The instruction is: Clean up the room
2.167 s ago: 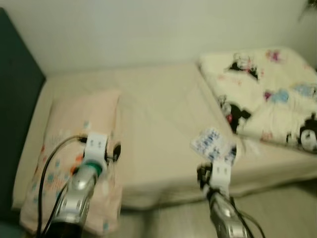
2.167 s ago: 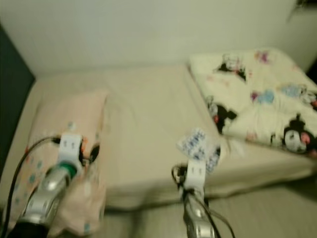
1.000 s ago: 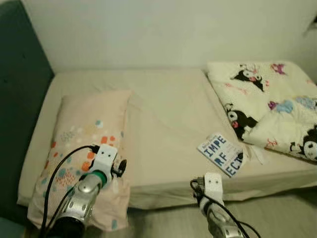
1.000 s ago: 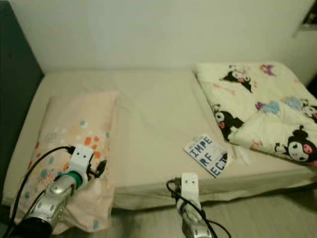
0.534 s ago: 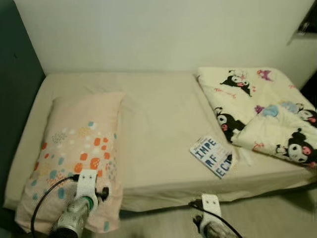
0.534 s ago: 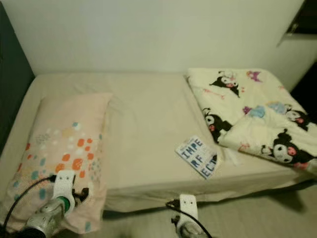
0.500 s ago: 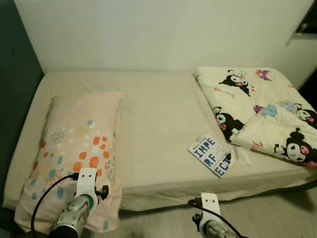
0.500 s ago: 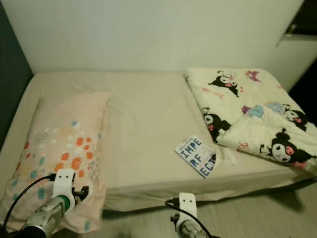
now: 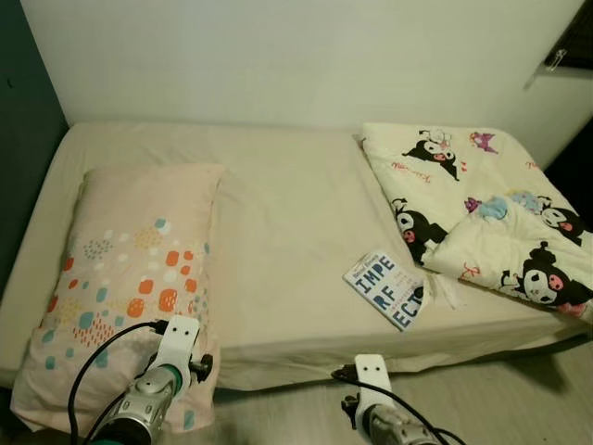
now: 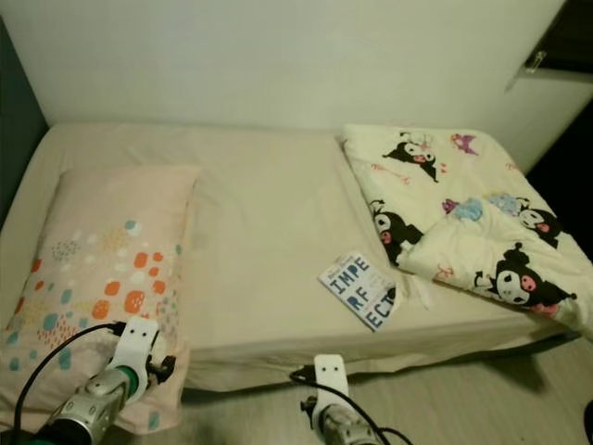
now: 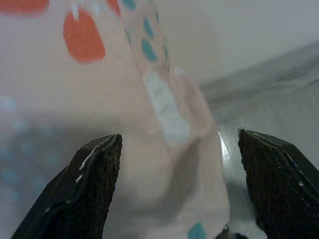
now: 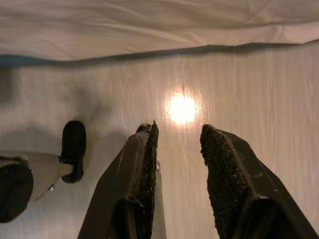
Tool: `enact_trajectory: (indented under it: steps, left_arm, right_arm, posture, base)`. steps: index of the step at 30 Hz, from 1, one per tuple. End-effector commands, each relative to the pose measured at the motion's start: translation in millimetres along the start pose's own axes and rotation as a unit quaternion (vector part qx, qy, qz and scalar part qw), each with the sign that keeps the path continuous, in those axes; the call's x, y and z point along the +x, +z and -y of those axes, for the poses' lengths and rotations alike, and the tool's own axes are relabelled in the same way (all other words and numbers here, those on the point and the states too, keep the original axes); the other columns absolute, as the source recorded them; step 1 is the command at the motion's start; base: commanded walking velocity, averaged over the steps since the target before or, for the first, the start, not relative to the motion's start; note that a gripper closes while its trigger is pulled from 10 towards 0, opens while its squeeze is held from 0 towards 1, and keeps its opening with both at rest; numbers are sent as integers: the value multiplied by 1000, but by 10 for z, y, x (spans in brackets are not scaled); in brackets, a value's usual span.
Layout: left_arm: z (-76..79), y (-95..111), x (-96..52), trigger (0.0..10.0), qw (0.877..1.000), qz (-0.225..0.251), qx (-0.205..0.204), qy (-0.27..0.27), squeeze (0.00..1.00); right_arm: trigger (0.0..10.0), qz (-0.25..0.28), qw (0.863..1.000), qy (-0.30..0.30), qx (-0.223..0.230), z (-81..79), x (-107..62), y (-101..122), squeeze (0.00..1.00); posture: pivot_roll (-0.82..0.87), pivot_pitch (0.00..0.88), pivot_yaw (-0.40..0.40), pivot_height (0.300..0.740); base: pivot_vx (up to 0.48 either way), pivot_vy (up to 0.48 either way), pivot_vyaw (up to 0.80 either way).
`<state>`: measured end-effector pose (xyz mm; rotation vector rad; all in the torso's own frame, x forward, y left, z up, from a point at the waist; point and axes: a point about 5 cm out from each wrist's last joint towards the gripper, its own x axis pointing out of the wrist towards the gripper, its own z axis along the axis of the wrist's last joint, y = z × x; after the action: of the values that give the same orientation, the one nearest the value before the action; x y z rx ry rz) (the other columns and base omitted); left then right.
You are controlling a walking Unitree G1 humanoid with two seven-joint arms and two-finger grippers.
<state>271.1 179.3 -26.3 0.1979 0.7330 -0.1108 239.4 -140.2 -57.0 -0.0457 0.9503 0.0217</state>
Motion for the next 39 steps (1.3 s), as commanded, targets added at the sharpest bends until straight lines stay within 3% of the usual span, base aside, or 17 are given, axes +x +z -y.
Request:
enact_trajectory:
  steps: [1,2,6,9,10,11,12,16,22,29,34,39]
  left_arm:
    - [176,-209,-17,10000,998,-36,23,-36,0]
    - [211,-232,-19,10000,997,-42,35,-46,0]
    - [188,-203,-8,10000,999,-42,7,-32,0]
    - [198,-183,-3,10000,998,-41,25,-37,0]
    - [211,-194,-5,10000,996,-42,62,-45,0]
    - [212,-198,-6,10000,996,-43,70,-46,0]
    - [187,-199,-7,10000,996,-43,70,-40,0]
    - [118,-186,-8,10000,997,-38,56,-30,0]
    - [86,-180,-6,10000,997,-39,57,-29,0]
    - [15,-240,-21,10000,998,-48,31,-17,0]
    - [-71,-195,-25,10000,997,-31,67,-8,0]
    - [-124,-128,-19,10000,997,-21,70,-6,0]
  right_arm:
    - [10000,-24,999,-14,25,112,-4,-117,0]
    - [10000,-26,999,-17,40,129,-5,-120,0]
    - [10000,-25,998,-17,49,150,-5,-116,0]
    - [10000,-22,998,-13,49,142,-4,-110,0]
    - [10000,-17,998,-17,66,133,-3,-96,0]
    - [10000,-16,997,-18,72,131,-3,-92,0]
    - [10000,-15,996,-18,81,119,-2,-91,0]
    - [10000,-13,995,-25,99,112,-2,-88,0]
    - [10000,-14,994,-24,103,89,-1,-80,0]
    - [10000,-7,997,-30,66,53,1,-20,0]
    - [10000,-1,996,-64,70,158,-5,-7,0]
    - [10000,9,994,-88,57,426,-24,37,0]
  posture:
    - [99,49,-50,740]
    - [99,49,-50,740]
    - [114,48,-25,740]
    - [124,38,6,740]
    - [124,44,52,740]
    - [124,44,52,740]
    - [111,33,105,740]
    - [88,29,142,740]
    - [85,26,133,740]
    - [58,37,121,740]
    - [-12,54,73,740]
    - [-77,68,43,740]
  base:
    - [0,0,0]
    - [0,0,0]
    - [0,0,0]
    - [0,0,0]
    - [0,0,0]
    - [0,0,0]
    - [0,0,0]
    - [0,0,0]
    - [0,0,0]
    - [0,0,0]
    - [0,0,0]
    - [0,0,0]
